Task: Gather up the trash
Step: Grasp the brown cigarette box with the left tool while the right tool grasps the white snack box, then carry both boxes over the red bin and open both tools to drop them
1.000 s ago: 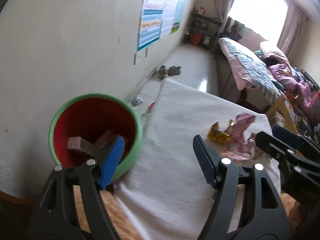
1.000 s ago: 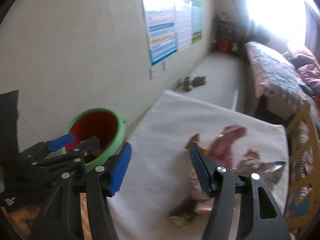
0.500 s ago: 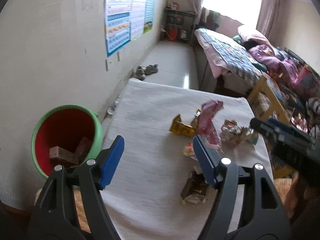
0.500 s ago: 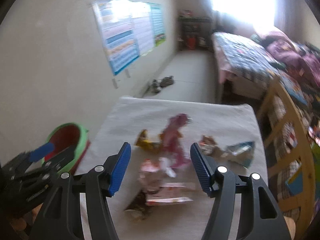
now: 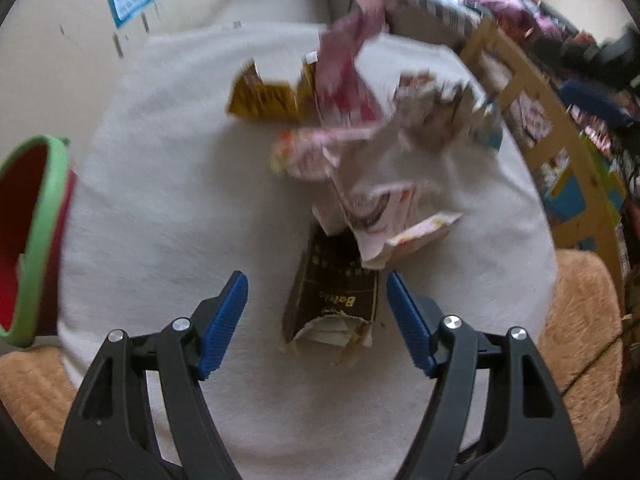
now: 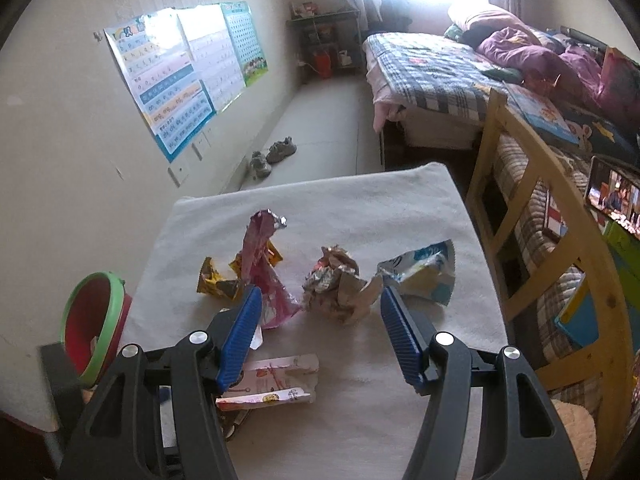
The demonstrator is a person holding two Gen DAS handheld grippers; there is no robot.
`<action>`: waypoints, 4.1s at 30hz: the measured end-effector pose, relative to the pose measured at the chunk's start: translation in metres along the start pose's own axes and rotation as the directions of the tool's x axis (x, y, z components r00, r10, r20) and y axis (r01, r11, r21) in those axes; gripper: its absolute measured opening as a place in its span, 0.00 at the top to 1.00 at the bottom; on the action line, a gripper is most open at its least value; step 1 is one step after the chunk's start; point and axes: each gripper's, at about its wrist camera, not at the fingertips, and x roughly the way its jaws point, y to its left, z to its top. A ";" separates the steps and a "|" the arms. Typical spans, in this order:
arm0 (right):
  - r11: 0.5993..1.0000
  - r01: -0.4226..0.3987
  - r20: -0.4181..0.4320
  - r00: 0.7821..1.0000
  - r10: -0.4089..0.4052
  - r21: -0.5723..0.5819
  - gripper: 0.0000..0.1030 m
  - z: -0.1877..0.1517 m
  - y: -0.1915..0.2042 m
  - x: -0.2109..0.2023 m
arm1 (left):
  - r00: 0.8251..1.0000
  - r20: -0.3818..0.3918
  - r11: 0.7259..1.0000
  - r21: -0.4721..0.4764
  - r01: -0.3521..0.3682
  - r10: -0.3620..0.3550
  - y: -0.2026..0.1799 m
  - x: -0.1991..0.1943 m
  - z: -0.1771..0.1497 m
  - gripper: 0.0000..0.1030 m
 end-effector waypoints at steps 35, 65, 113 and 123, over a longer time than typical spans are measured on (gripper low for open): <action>0.978 -0.208 -0.413 0.889 0.198 0.023 0.48 -0.032 0.042 0.114 | 0.998 0.000 0.981 -0.184 0.056 -0.057 0.061 -0.021 -0.025 0.55; 0.968 -0.249 -0.233 0.943 0.240 -0.013 0.77 -0.018 0.056 0.058 | 0.998 -0.048 0.995 -0.100 0.025 -0.030 0.047 -0.013 -0.030 0.47; 0.961 -0.224 -0.056 0.974 0.218 -0.165 0.77 -0.004 0.102 -0.003 | 0.899 0.398 0.956 -0.283 -0.073 0.186 0.093 -0.145 0.005 0.55; 0.949 -0.235 -0.081 0.972 0.222 -0.212 0.77 -0.006 0.128 -0.001 | 0.889 0.406 0.947 -0.309 -0.086 0.214 0.113 -0.148 0.000 0.55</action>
